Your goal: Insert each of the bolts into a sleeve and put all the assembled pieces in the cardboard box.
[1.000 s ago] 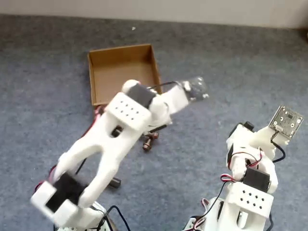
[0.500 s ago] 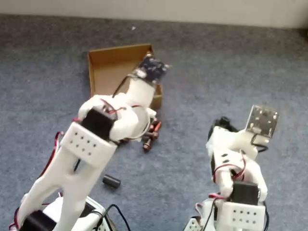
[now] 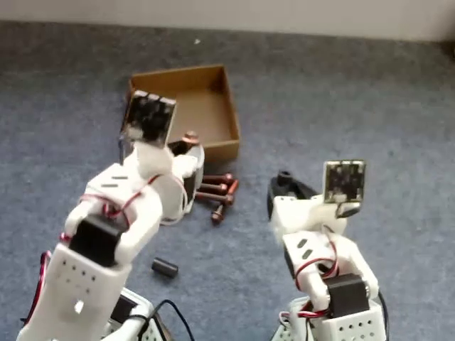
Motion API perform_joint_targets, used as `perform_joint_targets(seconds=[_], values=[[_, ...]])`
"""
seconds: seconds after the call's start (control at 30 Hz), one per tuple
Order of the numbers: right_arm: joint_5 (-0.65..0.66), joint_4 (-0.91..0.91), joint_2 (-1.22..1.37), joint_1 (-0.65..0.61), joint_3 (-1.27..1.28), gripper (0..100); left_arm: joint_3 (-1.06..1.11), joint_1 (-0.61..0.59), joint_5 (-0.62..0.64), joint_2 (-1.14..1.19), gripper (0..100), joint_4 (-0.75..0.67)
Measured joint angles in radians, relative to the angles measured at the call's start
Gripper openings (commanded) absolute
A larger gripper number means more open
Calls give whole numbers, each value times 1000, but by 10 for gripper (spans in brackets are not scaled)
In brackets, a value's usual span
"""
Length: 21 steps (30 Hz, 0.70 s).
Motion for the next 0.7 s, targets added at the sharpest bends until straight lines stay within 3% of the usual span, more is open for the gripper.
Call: perform_joint_targets(seconds=[0.37,0.7], values=[[2,-330,-2,-245,153,5,227,3,221,-382,6,-180],[176,-529,0,-436,259,5,373,0,319,-694,6,-204]])
